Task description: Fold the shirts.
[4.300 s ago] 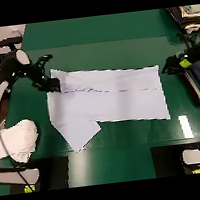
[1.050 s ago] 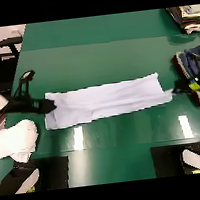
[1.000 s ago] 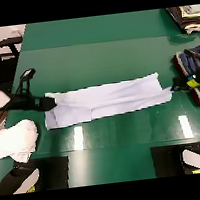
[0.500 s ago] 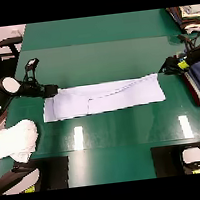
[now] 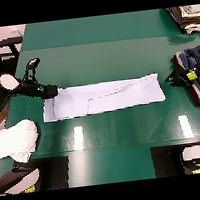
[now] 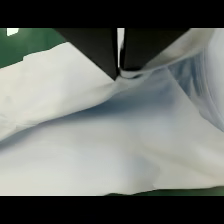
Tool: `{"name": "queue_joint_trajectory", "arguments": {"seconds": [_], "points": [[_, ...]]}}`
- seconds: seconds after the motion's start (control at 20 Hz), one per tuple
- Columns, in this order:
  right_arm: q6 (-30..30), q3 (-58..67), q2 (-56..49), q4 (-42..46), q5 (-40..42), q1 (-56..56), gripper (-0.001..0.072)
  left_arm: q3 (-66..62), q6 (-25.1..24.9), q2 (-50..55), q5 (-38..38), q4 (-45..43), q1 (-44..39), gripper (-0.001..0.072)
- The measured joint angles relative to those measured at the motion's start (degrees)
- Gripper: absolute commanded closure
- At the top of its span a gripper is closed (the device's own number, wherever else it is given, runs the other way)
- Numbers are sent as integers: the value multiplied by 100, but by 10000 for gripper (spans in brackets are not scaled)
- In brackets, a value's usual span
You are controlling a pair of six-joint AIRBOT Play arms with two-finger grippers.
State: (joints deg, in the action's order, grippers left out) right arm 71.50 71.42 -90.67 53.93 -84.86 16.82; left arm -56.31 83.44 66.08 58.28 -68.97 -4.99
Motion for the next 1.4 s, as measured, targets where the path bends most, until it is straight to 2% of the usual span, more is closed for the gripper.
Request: {"name": "queue_joint_trajectory", "arguments": {"seconds": [0.05, 0.1, 0.35, 0.4, 0.45, 0.5, 0.55, 0.8, 0.9, 1.0, 1.05, 1.25, 1.4], "points": [[-22, -24, 0, -44, 0, 0, 185, 0, -63, 0, 0, -2, 0, 262], [-44, -26, 0, -85, -4, -17, 185, -4, -109, 0, -15, 0, 0, -13], [-101, 192, 0, -140, -2, -149, 184, -22, -37, 0, -114, -2, 0, -13], [-101, 188, 0, -142, -2, -151, 184, -37, -26, 0, -109, 2, 0, 94], [-105, 140, 0, -142, -2, -142, 184, -55, 11, 0, -101, 59, 2, 407], [-107, 52, 0, -140, 24, -120, 184, -61, 44, 0, -96, 166, 4, 603], [-109, -55, 0, -140, 90, -94, 184, -70, 52, 2, -90, 337, 0, 675], [-125, -555, -118, -146, 433, -203, 194, -81, -466, 24, -444, 1412, -251, 682], [-127, -625, -238, -188, 479, -382, 343, -83, -555, 116, -686, 1681, -557, 682], [-136, -667, -330, -203, 590, -608, 636, -98, -555, 319, -931, 1860, -911, 682], [-140, -669, -339, -160, 675, -691, 696, -125, -555, 468, -1021, 1941, -1102, 682], [-164, -321, -61, -181, 807, -922, 697, -595, -553, 1311, -1287, 2168, -1749, 682], [-155, 254, 396, -404, 592, -1154, 697, -1290, -551, 2164, -1316, 2258, -2184, 682]]}}
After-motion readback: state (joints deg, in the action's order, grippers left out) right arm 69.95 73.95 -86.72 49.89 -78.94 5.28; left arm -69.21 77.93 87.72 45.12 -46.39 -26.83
